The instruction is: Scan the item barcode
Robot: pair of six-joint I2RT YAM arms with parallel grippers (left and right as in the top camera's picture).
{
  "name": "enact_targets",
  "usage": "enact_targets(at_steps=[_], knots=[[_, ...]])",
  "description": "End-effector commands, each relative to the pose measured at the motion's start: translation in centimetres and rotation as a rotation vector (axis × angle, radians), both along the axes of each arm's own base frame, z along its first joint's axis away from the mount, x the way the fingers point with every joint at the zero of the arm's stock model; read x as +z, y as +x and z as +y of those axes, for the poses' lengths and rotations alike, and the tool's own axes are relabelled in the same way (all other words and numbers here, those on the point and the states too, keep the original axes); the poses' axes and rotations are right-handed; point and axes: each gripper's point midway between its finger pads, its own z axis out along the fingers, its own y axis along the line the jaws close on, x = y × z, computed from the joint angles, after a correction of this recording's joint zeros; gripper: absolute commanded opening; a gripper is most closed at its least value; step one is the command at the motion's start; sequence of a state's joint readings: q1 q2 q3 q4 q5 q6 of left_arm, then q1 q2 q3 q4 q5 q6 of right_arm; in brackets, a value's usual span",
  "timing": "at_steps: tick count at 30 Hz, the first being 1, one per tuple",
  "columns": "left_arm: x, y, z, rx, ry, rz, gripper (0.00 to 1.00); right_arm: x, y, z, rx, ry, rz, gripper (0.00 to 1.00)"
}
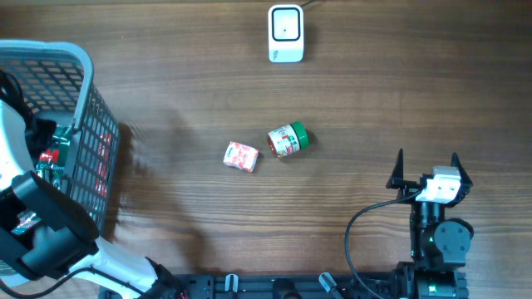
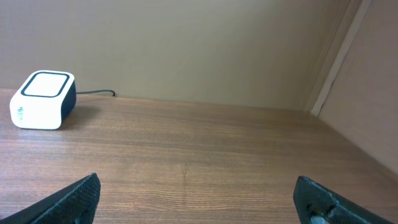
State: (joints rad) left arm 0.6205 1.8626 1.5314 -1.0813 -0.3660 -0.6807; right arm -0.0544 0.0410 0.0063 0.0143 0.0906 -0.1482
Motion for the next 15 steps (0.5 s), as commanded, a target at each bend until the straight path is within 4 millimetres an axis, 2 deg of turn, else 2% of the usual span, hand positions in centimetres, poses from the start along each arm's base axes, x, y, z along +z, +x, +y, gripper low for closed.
enact_targets(at_steps=[1, 2, 5, 9, 10, 13, 15], knots=[[-1.4, -0.7, -1.3, -0.340, -0.130, 0.118, 1.00, 0.1, -0.1, -0.3, -0.015, -0.010, -0.005, 1.00], [-1.3, -1.6, -0.8, -0.320, -0.119, 0.147, 1.00, 0.1, -0.1, -0.3, -0.015, -0.010, -0.005, 1.00], [-1.3, -2.4, 0.0, -0.315, -0.139, 0.139, 1.00, 0.1, -0.1, -0.3, -0.015, -0.010, -0.005, 1.00], [-0.8, -2.2, -0.6, -0.393, -0.182, 0.092, 1.00, 0.1, -0.1, -0.3, -0.015, -0.010, -0.005, 1.00], [0.0, -2.1, -0.6, -0.398, -0.162, 0.079, 1.00, 0.1, -0.1, -0.3, -0.015, -0.010, -0.005, 1.00], [5.0, -1.9, -0.7, -0.404, -0.046, -0.032, 1.00, 0.1, -0.1, -0.3, -0.015, -0.010, -0.005, 1.00], [8.9, -1.5, -1.8, -0.429, 0.019, -0.157, 1.00, 0.1, -0.1, -0.3, -0.015, -0.010, -0.005, 1.00]])
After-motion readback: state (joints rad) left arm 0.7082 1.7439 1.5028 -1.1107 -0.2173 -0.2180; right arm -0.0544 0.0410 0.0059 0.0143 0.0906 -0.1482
